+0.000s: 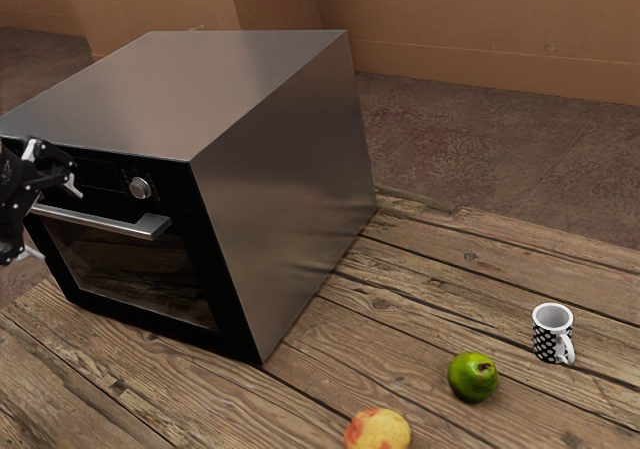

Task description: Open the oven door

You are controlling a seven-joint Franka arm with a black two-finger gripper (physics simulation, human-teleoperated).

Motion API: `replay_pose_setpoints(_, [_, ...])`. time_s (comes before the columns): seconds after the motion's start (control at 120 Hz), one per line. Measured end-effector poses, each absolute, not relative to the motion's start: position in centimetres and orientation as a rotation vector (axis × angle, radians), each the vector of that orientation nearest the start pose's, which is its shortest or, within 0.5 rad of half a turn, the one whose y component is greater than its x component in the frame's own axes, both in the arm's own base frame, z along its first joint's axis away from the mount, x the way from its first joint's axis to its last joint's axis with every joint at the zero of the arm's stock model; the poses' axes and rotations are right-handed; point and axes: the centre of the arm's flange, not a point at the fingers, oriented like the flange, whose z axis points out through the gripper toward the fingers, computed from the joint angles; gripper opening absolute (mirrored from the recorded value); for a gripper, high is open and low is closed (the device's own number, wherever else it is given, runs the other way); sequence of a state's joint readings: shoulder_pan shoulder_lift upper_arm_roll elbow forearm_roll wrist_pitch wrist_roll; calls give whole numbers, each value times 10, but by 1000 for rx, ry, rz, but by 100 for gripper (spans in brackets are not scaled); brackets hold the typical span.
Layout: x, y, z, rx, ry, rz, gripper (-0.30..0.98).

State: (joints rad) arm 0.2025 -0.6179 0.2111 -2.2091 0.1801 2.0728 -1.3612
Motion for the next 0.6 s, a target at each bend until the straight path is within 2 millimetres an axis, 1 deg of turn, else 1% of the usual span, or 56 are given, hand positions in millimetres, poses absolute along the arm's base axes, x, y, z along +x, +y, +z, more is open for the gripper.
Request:
replay_pose_setpoints(0.15, [358, 193, 646, 1919, 2169, 653, 69])
replay_pose_setpoints(0.308, [362, 194, 629, 1947, 2161, 633, 69])
replay_pose_setpoints(0.417, [365, 194, 623, 1958, 2155, 631, 69])
replay_pose_setpoints(0.6, [362, 204, 612, 1953, 2163, 609, 69])
